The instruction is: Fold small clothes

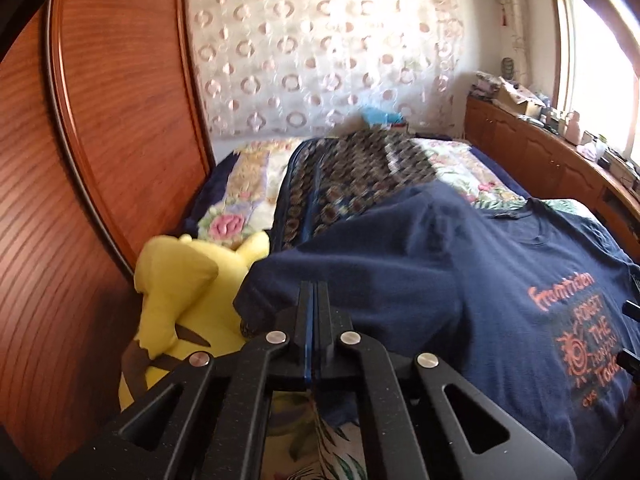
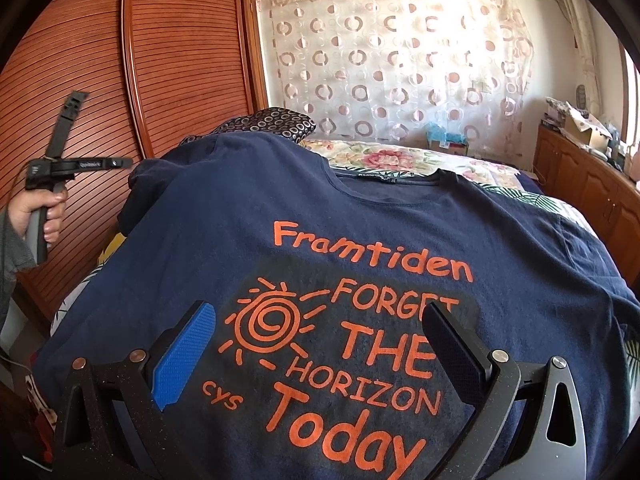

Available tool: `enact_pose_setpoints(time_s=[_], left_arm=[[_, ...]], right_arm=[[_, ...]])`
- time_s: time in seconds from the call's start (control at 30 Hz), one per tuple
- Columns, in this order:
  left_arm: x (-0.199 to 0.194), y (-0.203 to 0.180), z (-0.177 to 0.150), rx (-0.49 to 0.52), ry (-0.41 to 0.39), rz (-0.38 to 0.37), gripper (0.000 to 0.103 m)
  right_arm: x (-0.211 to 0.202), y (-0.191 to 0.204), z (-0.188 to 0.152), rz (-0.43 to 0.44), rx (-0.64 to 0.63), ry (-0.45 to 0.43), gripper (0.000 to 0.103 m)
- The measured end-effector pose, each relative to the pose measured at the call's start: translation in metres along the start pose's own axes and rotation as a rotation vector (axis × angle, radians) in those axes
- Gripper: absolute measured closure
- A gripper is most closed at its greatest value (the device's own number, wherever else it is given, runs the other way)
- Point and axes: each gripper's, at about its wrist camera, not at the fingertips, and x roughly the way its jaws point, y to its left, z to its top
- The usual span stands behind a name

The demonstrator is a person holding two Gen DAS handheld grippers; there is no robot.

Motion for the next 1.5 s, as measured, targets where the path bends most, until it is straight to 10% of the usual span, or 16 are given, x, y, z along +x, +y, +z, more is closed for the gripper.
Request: enact_pose_setpoints(time_s=[0.17,0.23,0.3,0.47,0.63,1.03,1.5], left_arm=[[-0.01,0.001,0.015,0.008,-0.047,0.002,0.099],[0.002,0.005,0.019,0.009,-0.005,0.044,0.064],[0.016,0.009,0.018,0.004,0.026,0.032,0.056],[0.056,0.018,0.005,-0.013,0.15,0.035,0.056],[0.057,0.019,-0.004,-0.021,0.151,0.005,0.094],[-0.024,-0.012,0.03,0.052,-0.094,0.042,0.098],[-0.048,-0.093,0.067,0.158,-0.122,-0.13,0.098]], right_arm=[[0.0,0.0,-0.001,-0.001,-0.001,0.001,0.0],[0.001,0.0,-0.001,0.0,-0.001,0.001,0.0],[0.001,0.0,-0.001,0.0,-0.001,0.003,0.0],[0.003,0.001,-0.002,0.003,0.001,0.007,0.0],[0.003,0.0,-0.002,0.003,0.001,0.007,0.0],[0.002,-0.001,-0.002,0.002,0.002,0.008,0.0],[0.002,-0.003,-0.002,0.001,0.013,0.004,0.0]])
